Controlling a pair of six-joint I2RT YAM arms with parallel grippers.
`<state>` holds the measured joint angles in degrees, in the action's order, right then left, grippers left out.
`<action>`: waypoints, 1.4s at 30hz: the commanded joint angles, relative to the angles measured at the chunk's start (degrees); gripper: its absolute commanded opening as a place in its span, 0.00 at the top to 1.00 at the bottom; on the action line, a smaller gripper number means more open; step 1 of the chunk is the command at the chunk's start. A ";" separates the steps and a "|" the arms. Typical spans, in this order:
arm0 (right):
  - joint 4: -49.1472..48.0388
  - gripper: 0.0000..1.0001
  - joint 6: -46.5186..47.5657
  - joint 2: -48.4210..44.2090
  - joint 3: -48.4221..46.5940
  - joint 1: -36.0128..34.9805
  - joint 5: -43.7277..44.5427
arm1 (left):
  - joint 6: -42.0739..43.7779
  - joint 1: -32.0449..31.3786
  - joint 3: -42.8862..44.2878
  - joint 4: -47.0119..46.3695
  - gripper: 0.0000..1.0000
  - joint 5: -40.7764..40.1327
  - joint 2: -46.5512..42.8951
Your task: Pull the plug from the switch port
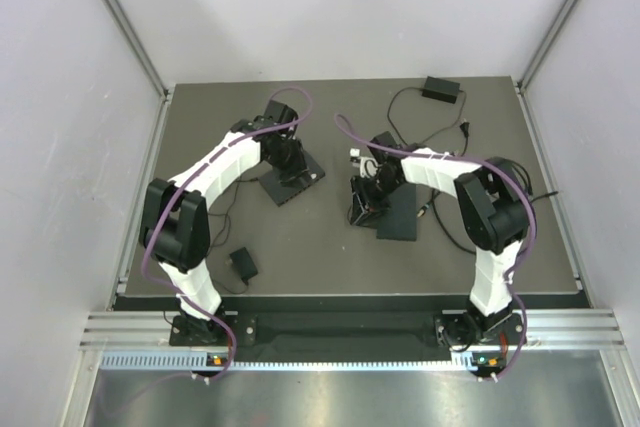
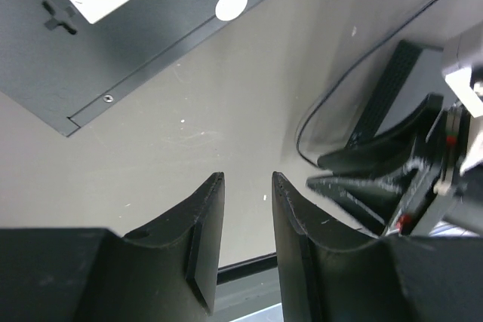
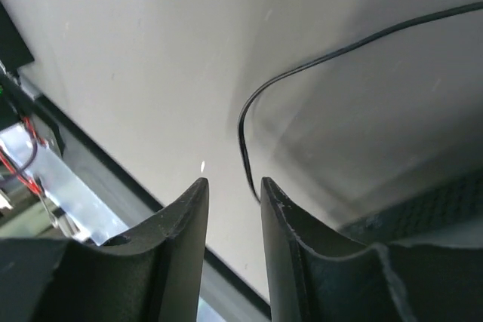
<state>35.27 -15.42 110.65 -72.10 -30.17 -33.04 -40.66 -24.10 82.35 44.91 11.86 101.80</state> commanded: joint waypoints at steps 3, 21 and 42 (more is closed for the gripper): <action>1.83 0.63 -0.57 -9.39 -0.41 0.81 3.75 | -0.56 -0.77 -0.17 -1.93 0.63 0.71 0.16; 6.13 0.44 -5.76 -9.31 -1.56 17.78 19.24 | 0.23 -0.78 -1.40 -1.40 0.63 0.45 -0.81; 0.41 0.43 -2.52 -1.58 -1.81 15.94 11.24 | 1.11 -0.78 -0.17 -0.52 0.63 0.53 0.24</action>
<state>38.17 -20.34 106.78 -70.72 -12.27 -17.74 -40.34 -24.75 80.93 44.64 12.21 101.80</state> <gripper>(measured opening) 0.577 0.369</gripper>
